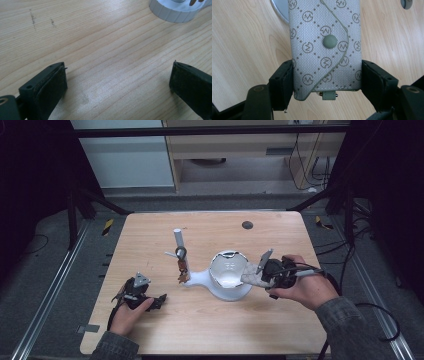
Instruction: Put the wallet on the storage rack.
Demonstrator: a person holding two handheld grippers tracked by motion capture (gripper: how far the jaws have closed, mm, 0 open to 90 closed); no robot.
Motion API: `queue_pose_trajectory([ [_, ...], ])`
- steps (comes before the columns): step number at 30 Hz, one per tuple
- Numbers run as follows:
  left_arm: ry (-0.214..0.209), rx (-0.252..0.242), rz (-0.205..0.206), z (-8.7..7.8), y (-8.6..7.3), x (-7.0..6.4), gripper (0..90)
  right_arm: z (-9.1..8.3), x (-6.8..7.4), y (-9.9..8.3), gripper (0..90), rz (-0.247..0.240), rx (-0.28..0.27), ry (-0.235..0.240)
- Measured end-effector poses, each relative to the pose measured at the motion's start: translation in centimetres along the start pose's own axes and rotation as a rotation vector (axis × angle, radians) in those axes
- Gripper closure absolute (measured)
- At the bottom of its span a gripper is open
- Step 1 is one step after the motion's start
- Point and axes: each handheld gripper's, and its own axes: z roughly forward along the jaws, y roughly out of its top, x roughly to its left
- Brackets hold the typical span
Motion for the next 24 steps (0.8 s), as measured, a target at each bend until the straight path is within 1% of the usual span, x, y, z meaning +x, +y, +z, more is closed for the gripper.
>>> queue_pose_trajectory([
  [1, 0.000, 0.000, 0.000, 0.0, 0.0, 0.0, 0.6, 0.4, 0.1, 0.5, 31.0, 0.002, 0.000, 0.002],
  [3, 0.000, 0.000, 0.000, 0.0, 0.0, 0.0, 0.6, 0.6, 0.2, 0.7, 31.0, 0.000, 0.001, 0.004],
  [4, 0.000, 0.000, 0.000, 0.0, 0.0, 0.0, 0.6, 0.9, 0.2, 1.2, 31.0, 0.000, 0.004, 0.009],
  [6, -0.001, 0.000, 0.000, 0.0, 0.0, 0.0, 0.6, 1.1, 0.2, 1.5, 31.0, -0.008, 0.005, 0.008],
  [12, -0.001, 0.001, 0.000, 0.0, 0.0, 0.0, 0.4, 1.8, 0.2, 2.9, 30.9, -0.011, 0.013, 0.020],
  [14, -0.001, 0.001, 0.000, 0.0, 0.0, 0.0, 0.4, 1.9, 0.3, 3.0, 30.9, -0.007, 0.019, 0.021],
  [16, -0.002, 0.001, 0.000, 0.0, 0.0, 0.0, 0.4, 2.1, 0.3, 3.3, 30.9, -0.021, 0.020, 0.017],
  [17, -0.002, 0.001, -0.001, 0.0, 0.0, 0.0, 0.3, 2.1, 0.3, 3.5, 30.9, -0.011, 0.023, 0.019],
  [24, -0.002, 0.001, 0.000, 0.0, 0.0, 0.0, 0.3, 2.5, 0.4, 4.6, 30.8, -0.016, 0.028, 0.026],
])
